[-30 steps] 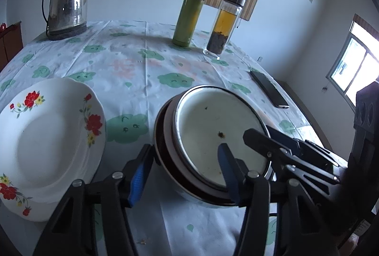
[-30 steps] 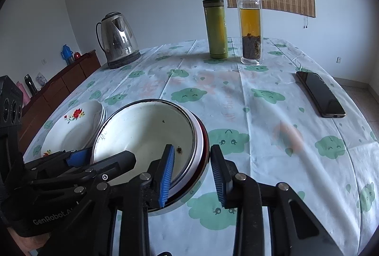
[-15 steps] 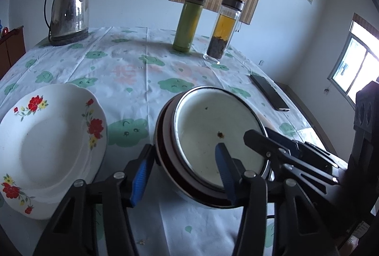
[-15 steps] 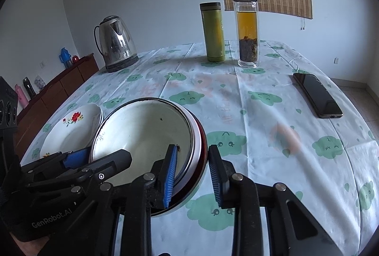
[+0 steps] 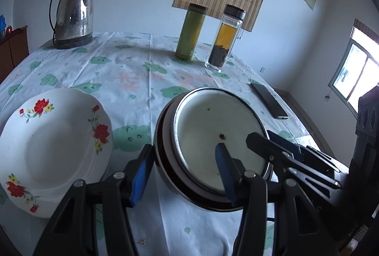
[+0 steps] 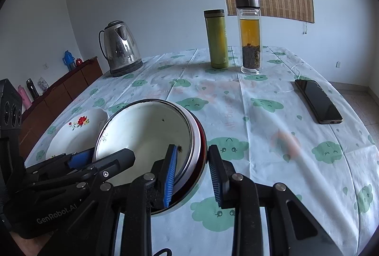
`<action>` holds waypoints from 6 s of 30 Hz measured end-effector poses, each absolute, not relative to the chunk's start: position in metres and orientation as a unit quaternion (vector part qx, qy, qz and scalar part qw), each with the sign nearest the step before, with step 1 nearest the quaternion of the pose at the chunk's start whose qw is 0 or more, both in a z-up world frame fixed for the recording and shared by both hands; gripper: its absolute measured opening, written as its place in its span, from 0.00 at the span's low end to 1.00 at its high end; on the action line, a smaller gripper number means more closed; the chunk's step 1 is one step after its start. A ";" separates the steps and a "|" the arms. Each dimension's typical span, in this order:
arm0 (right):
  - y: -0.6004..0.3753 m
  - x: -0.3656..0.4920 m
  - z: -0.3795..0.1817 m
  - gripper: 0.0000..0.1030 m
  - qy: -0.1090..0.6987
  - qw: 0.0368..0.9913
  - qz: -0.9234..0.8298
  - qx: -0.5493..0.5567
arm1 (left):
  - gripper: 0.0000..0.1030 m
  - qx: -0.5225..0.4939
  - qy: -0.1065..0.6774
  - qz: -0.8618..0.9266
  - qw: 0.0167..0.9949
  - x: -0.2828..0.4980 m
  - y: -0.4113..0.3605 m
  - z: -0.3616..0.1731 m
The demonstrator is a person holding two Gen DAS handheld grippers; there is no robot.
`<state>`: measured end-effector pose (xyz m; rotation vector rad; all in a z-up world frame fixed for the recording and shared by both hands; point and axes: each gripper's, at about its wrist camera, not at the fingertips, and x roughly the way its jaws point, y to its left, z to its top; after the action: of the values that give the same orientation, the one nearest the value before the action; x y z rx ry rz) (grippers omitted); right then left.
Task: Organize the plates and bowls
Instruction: 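Lift the nested bowl stack with both tools toward the red-flower plate, then lower the nested bowl stack onto the red-flower plate with both tools, then open both tools and release the bowl stack rim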
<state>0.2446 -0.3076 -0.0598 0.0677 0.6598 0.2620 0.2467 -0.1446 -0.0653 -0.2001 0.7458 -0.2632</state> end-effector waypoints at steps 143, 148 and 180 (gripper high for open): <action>-0.133 0.266 -0.054 0.29 0.308 0.922 0.233 -0.017 | 0.51 -0.119 0.328 -0.021 0.937 0.245 0.029 -0.066; -0.133 0.266 -0.056 0.31 0.304 0.923 0.236 -0.017 | 0.52 -0.120 0.329 -0.023 0.936 0.245 0.029 -0.066; -0.134 0.258 -0.052 0.45 0.277 0.926 0.256 -0.022 | 0.60 -0.117 0.313 -0.019 0.942 0.242 0.033 -0.063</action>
<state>0.2579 -0.1344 -0.0519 -0.0453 0.5674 0.5246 0.2425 0.0327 -0.0633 -0.2388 0.6380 -0.0386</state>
